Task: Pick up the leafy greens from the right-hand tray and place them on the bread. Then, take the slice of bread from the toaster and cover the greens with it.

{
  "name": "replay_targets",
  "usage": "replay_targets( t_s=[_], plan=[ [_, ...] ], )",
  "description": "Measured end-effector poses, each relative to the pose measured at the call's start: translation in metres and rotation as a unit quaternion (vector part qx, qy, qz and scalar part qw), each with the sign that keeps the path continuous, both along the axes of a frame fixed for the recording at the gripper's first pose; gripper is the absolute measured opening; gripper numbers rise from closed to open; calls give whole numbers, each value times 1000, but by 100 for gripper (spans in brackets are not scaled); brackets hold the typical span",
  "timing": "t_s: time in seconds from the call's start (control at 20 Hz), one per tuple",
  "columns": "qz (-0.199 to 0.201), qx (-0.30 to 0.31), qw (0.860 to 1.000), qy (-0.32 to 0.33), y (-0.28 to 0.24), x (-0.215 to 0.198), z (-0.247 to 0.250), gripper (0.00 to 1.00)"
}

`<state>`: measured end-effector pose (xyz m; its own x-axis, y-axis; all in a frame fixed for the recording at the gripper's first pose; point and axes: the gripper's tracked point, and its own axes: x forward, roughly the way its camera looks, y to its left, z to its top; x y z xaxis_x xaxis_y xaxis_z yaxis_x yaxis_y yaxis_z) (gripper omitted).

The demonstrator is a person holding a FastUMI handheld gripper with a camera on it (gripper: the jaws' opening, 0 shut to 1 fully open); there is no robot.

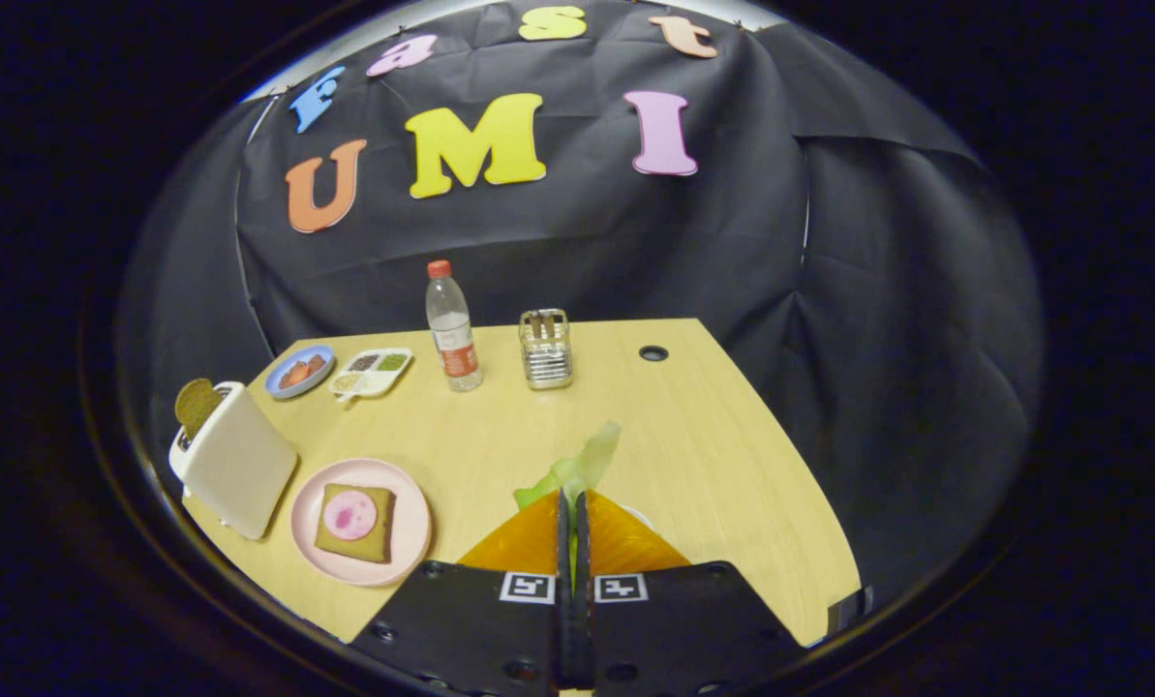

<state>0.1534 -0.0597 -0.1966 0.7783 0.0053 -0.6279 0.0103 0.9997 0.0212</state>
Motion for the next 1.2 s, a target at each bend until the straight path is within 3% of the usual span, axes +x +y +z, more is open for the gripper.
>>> replay_targets(
  t_s=[0.45, 0.8, 1.05, 1.2],
  plan=[
    [88, 6, 996, -14, 112, -19, 21, 0],
    [161, 13, 987, 11, 211, -23, -14, 0],
    [179, 34, 982, 45, 256, -9, -59, 0],
    [164, 38, 984, 61, 255, 9, -83, 0]
  ],
)
